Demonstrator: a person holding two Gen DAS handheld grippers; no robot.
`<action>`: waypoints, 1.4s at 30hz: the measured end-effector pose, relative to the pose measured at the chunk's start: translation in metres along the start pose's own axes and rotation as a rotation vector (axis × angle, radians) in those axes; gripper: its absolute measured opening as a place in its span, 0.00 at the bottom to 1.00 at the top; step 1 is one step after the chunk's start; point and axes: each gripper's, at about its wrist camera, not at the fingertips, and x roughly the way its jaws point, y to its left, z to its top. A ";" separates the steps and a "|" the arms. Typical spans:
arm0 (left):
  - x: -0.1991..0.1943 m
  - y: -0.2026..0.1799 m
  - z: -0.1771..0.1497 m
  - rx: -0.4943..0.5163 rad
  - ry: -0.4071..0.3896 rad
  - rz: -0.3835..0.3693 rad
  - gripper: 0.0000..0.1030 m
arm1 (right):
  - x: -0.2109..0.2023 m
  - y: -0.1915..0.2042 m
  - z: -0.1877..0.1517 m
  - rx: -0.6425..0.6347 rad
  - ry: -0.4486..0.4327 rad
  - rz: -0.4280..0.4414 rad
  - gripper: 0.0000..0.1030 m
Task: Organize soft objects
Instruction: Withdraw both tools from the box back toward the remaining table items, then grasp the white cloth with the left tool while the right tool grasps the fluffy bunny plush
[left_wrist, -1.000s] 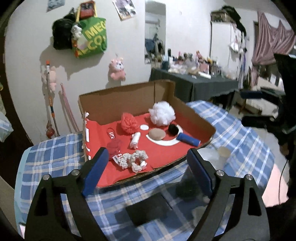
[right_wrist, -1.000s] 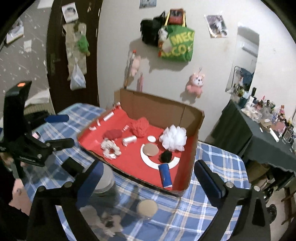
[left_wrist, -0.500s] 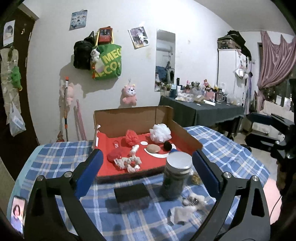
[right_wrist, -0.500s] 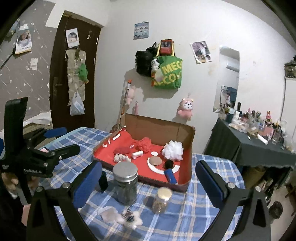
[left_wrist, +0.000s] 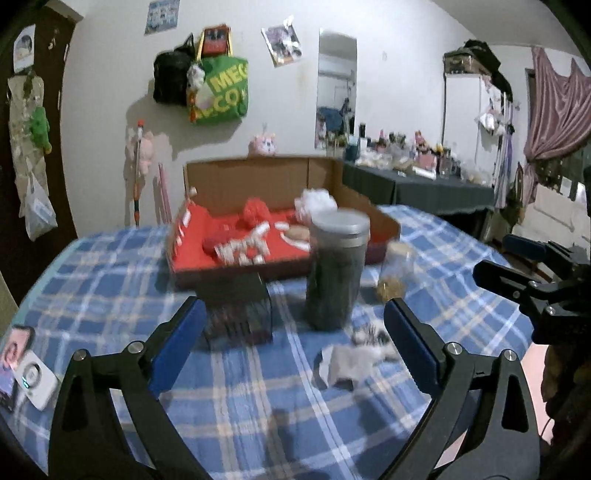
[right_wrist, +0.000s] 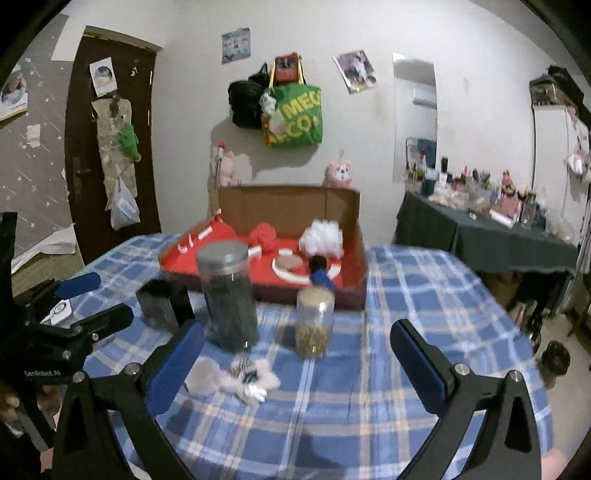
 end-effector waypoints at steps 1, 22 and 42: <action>0.004 -0.001 -0.006 -0.005 0.017 -0.004 0.96 | 0.004 -0.001 -0.005 0.005 0.012 0.002 1.00; 0.055 -0.007 -0.046 -0.019 0.231 -0.052 0.96 | 0.054 -0.012 -0.047 -0.006 0.200 0.161 1.00; 0.115 -0.020 -0.037 0.102 0.419 -0.246 0.44 | 0.123 0.010 -0.038 -0.236 0.429 0.373 0.76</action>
